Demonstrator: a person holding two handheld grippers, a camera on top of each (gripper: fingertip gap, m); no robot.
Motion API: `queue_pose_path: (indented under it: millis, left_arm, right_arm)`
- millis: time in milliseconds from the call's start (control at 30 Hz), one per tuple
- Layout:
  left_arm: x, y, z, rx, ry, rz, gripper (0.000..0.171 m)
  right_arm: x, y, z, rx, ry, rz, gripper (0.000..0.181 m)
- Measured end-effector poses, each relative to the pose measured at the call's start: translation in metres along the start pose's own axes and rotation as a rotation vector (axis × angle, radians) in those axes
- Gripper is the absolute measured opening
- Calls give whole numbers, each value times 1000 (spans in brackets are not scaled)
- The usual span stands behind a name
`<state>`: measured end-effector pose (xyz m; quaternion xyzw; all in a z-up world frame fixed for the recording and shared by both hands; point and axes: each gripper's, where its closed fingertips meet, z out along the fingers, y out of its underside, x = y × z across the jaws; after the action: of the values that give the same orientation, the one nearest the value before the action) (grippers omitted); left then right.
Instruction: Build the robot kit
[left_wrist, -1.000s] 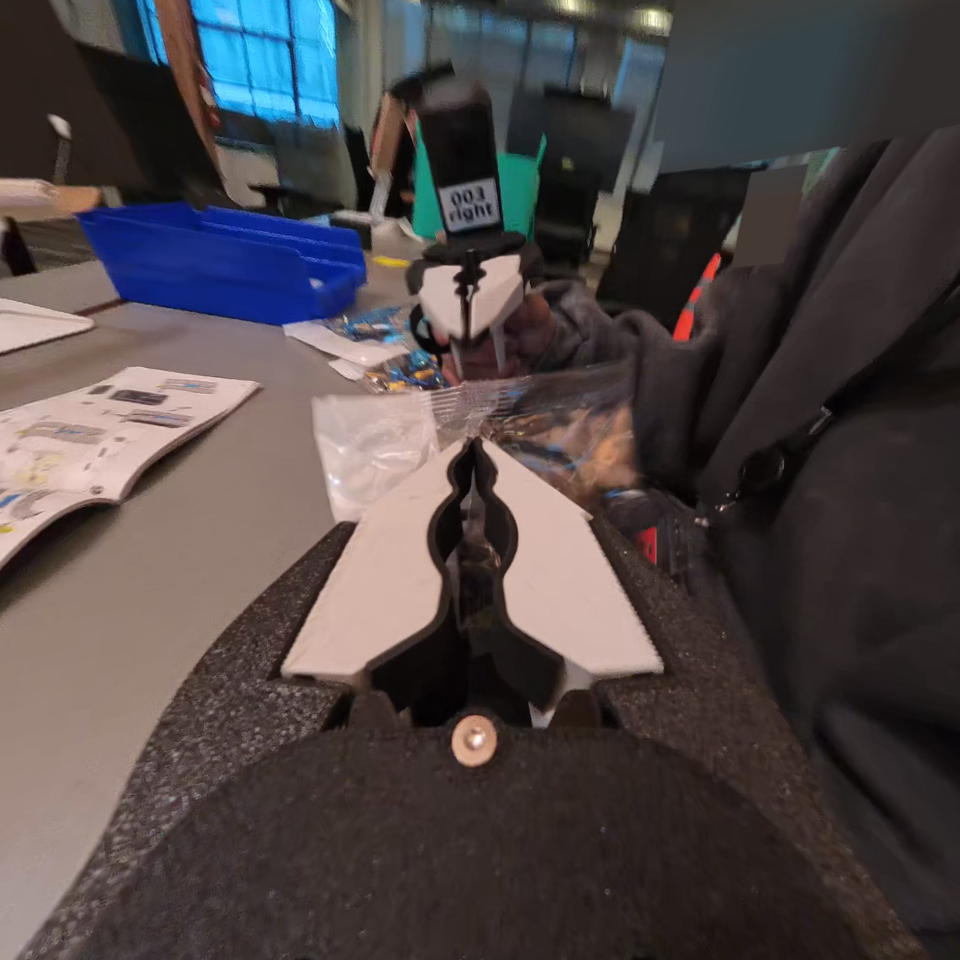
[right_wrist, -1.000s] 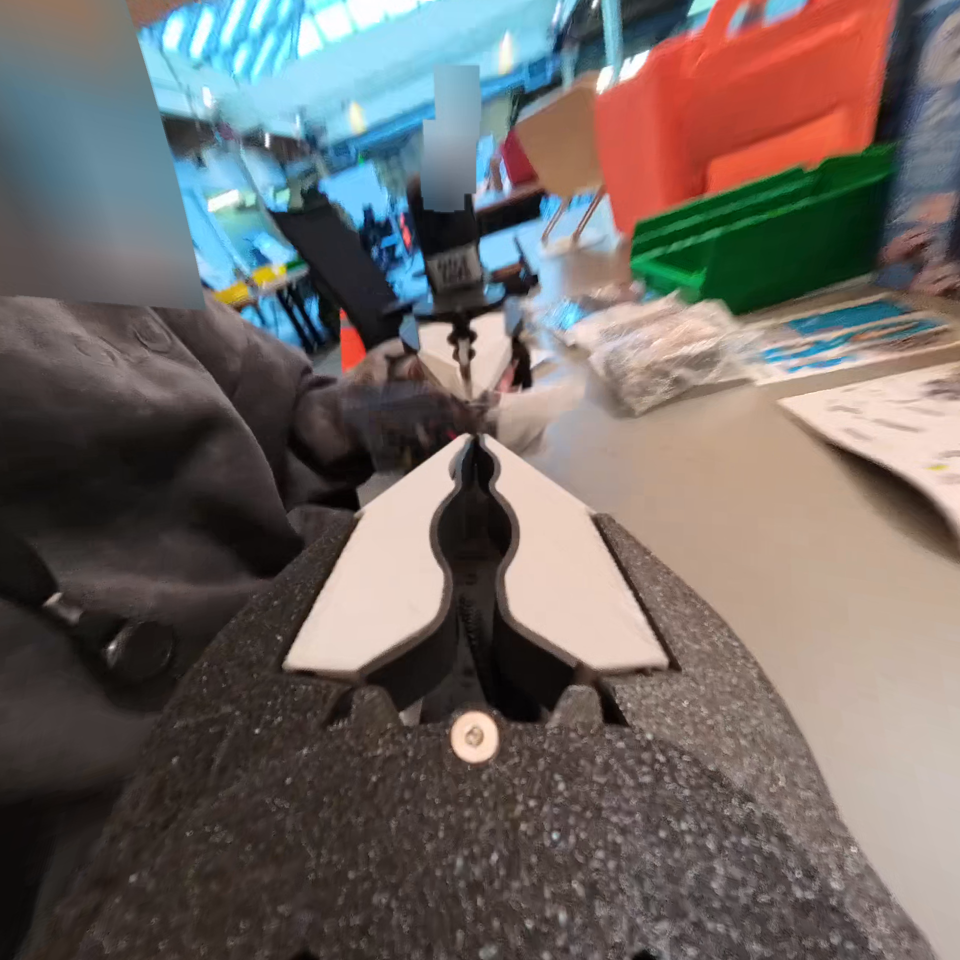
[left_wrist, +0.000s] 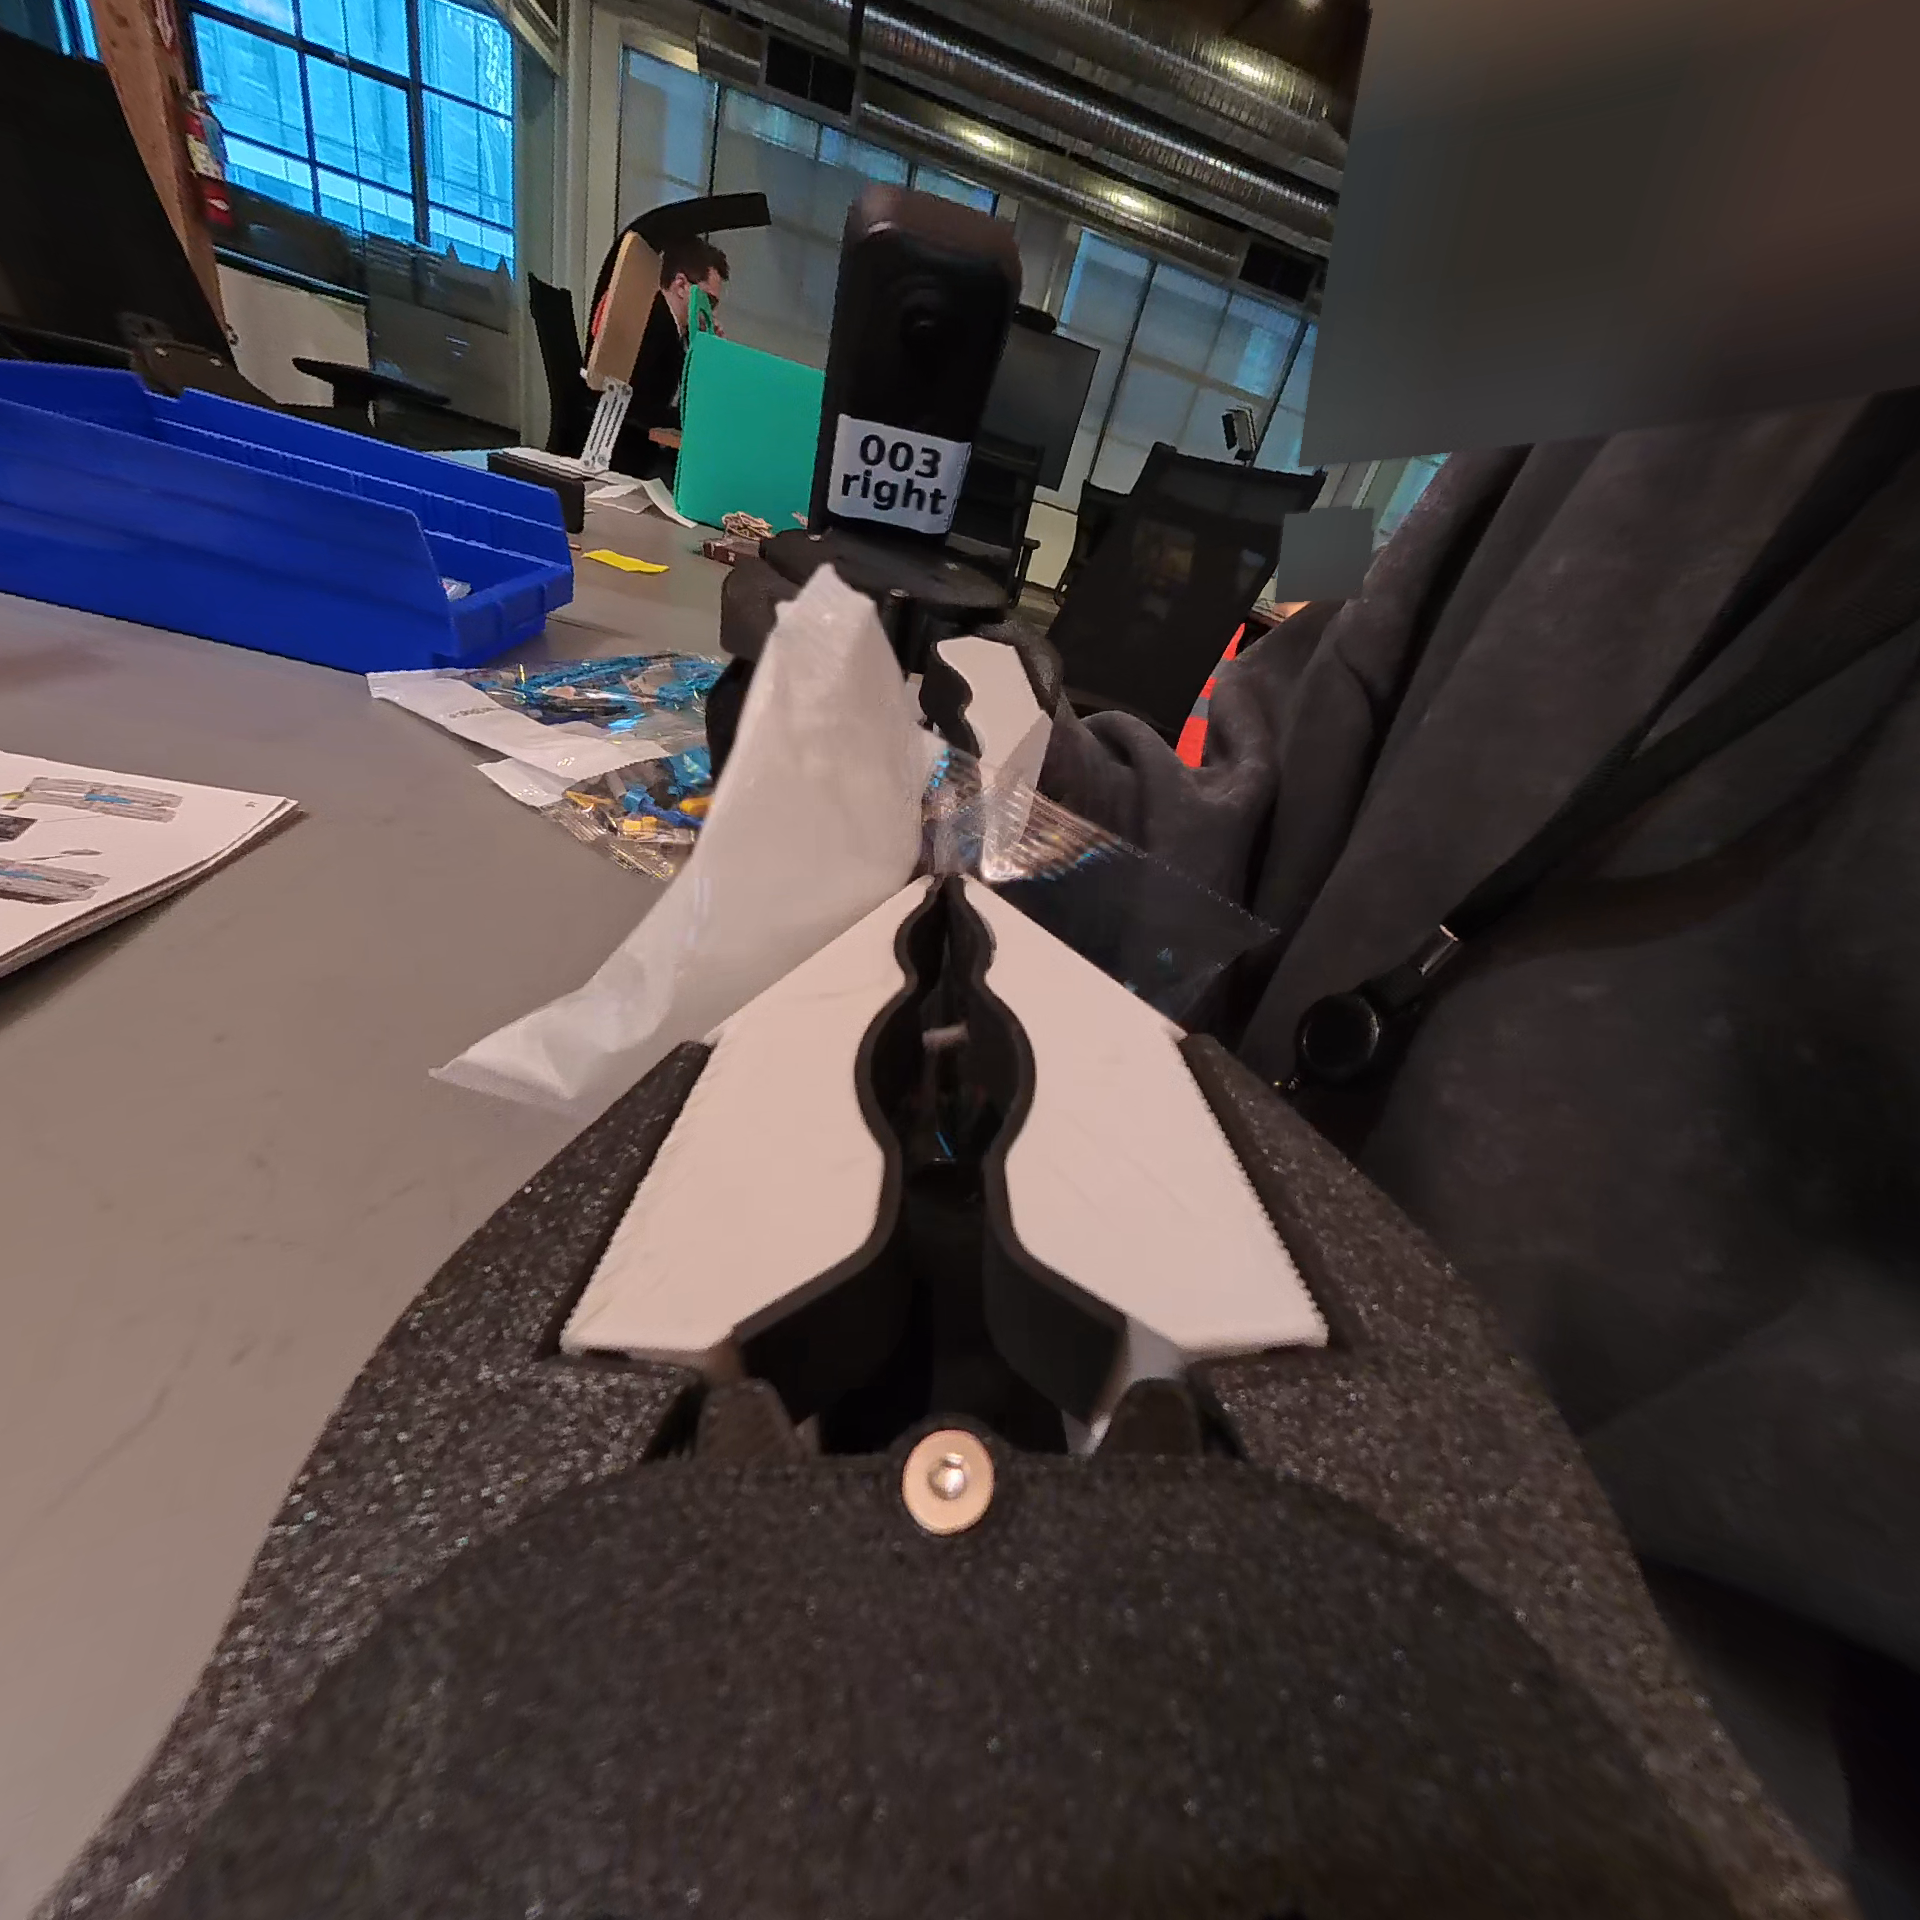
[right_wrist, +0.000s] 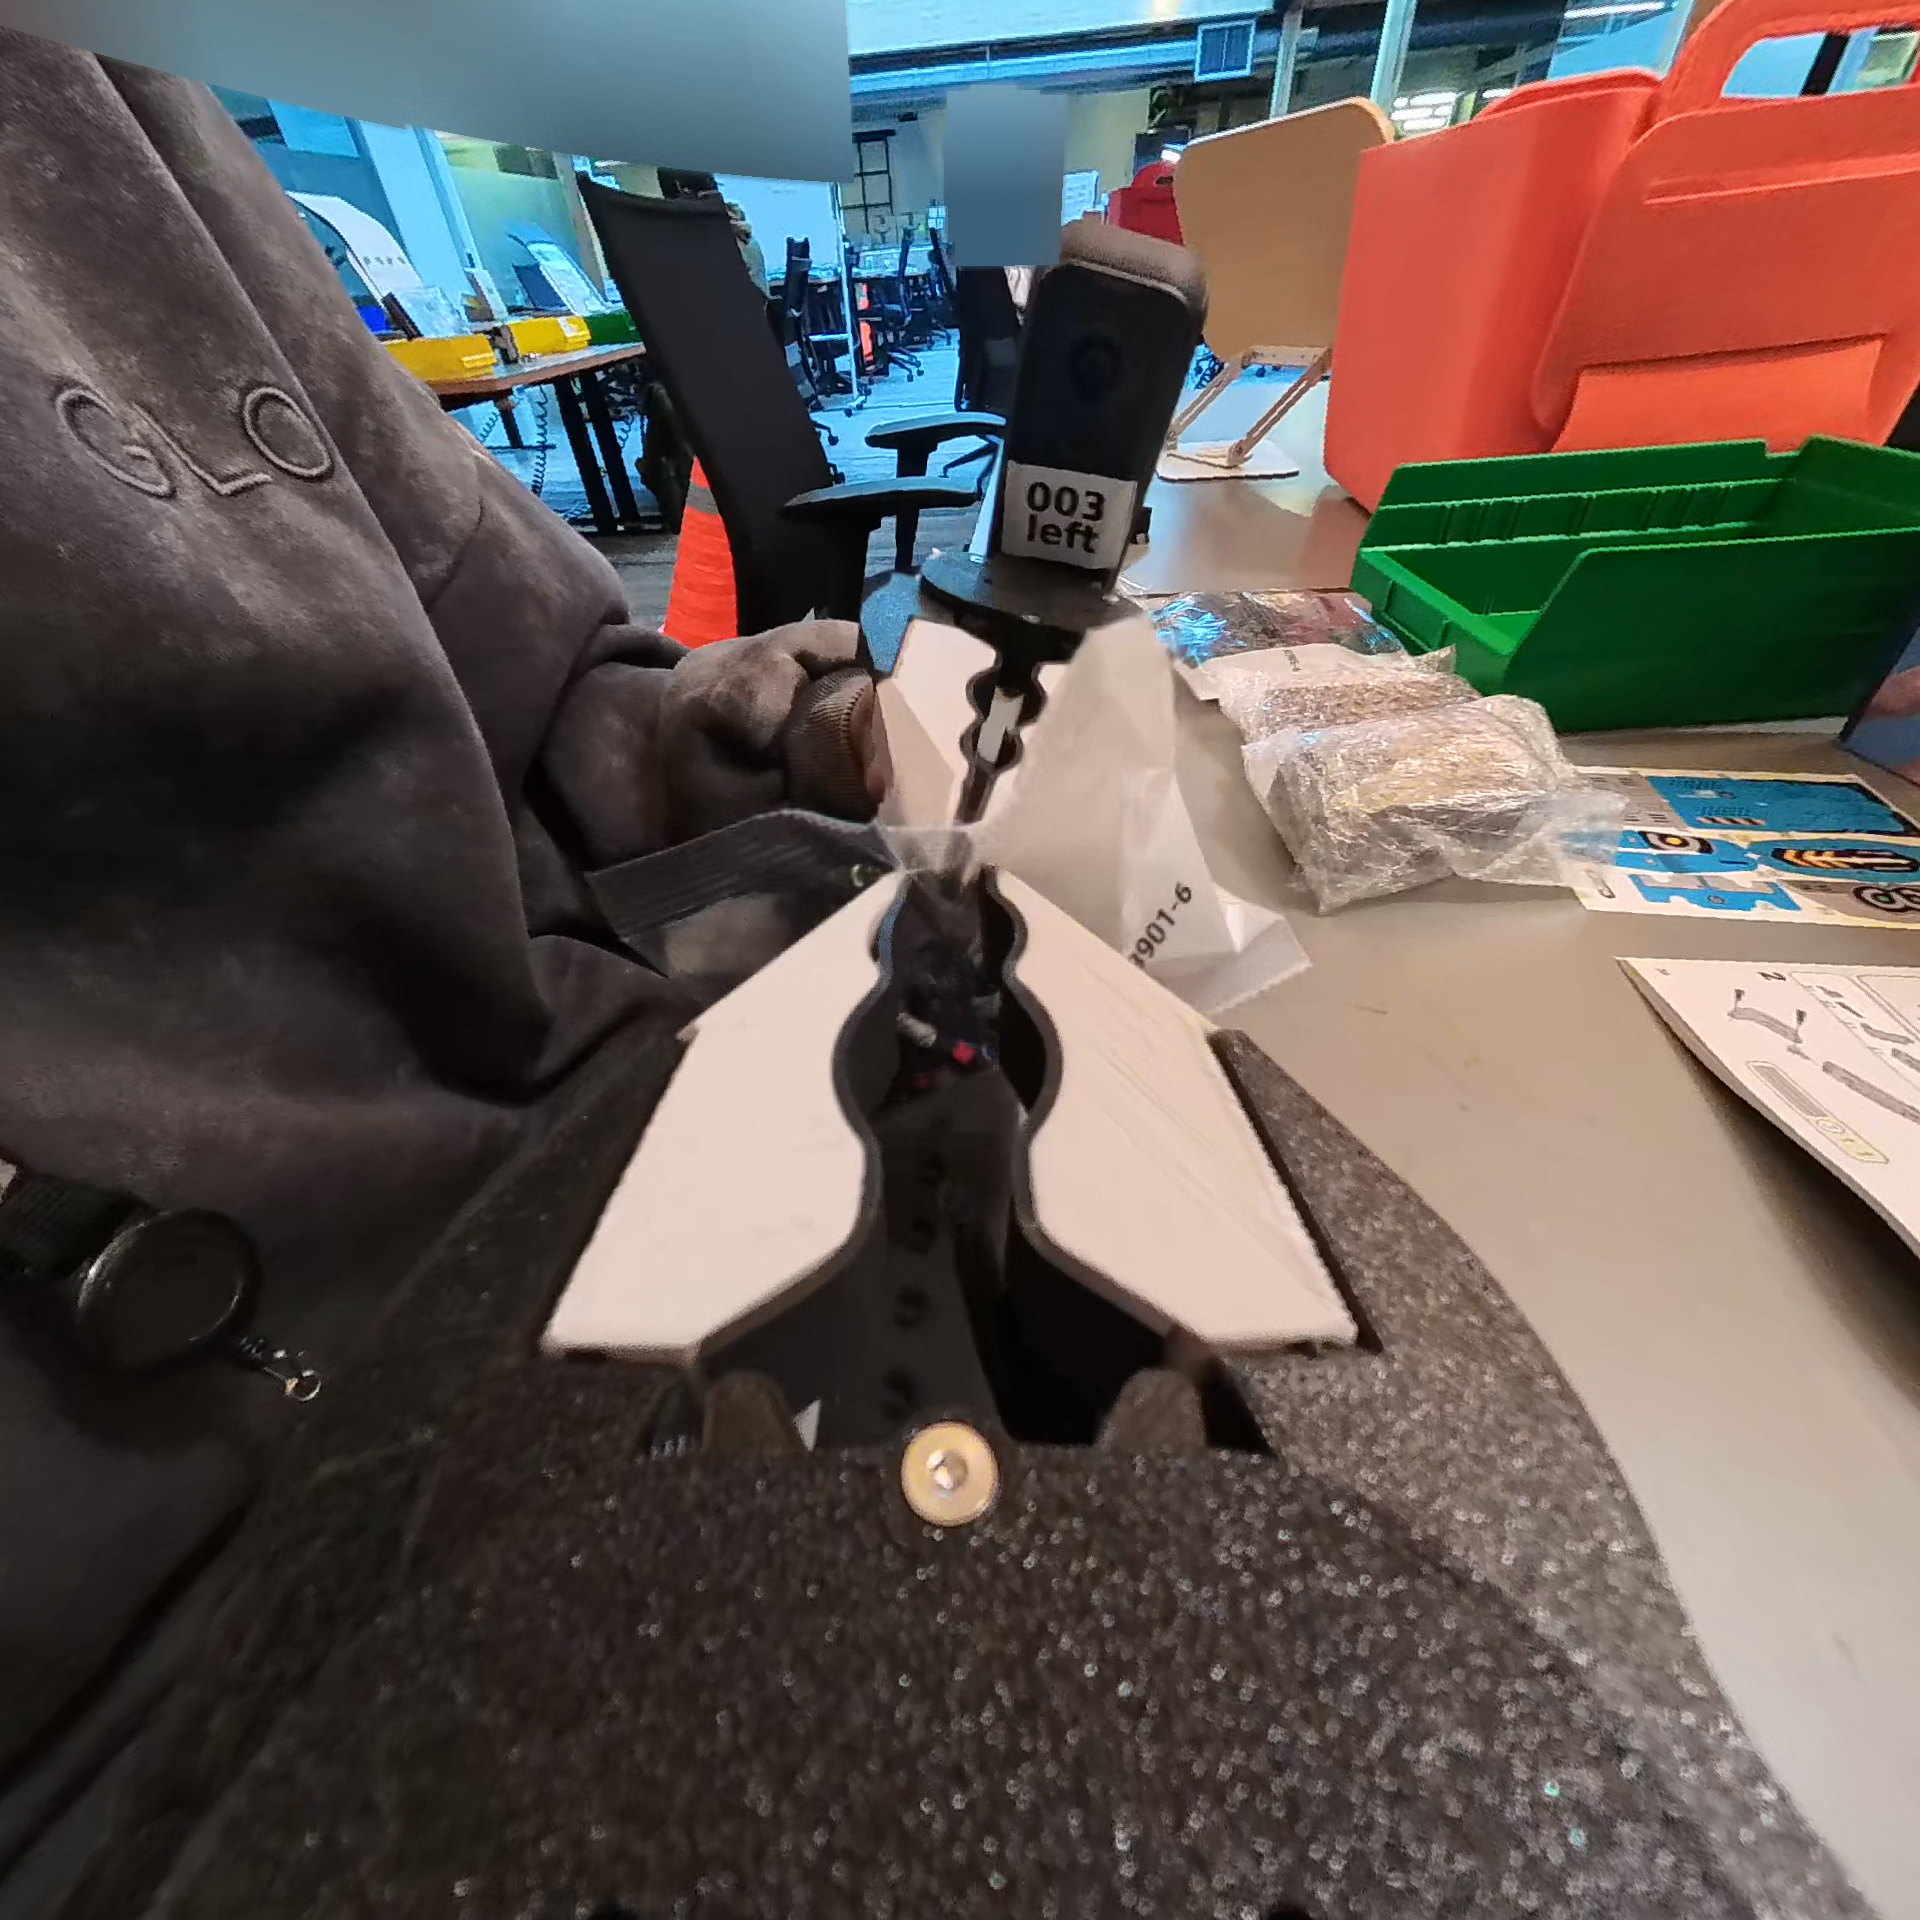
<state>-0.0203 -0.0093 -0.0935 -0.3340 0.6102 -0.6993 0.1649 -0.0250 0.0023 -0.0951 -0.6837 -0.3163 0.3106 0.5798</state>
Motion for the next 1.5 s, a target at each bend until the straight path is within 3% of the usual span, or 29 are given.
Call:
queue_pose_path:
  millis: [233, 667, 1033, 1067, 1133, 1200, 1267, 1333, 1400, 1500]
  left_arm:
    - [-10, 0, -1, 1, -78, 18, 0]
    - [-2, -4, -9, 8, -92, 139, 0]
    - [-2, 2, -13, -17, -105, 143, 0]
    - [-8, -5, -26, 29, -145, 136, 0]
    - [-20, -32, -69, 186, -236, 124, 0]
    - [-25, -18, -61, 98, -246, 137, 0]
    - [-20, -10, -38, 37, -192, 123, 0]
    - [-18, -13, -31, 62, -163, 101, 0]
    - [-15, -6, -25, 18, -157, 115, 0]
    - [-4, -7, -19, 33, -107, 105, 0]
  right_arm:
    - [9, 2, -4, -15, 49, 23, 0]
    - [0, 1, -8, 35, -29, 111, 0]
    - [-3, 4, -11, 47, -63, 155, 0]
    - [-5, -7, -22, 120, -95, 175, 0]
    - [16, -25, -67, 255, 5, 200, 0]
    - [31, -9, -80, 196, 86, 227, 0]
    - [35, -1, -65, 142, 95, 262, 0]
    - [25, 7, -40, 71, 57, 257, 0]
    - [22, 17, -19, 12, 55, 261, 27]
    - [13, 9, -1, 48, 24, 224, 30]
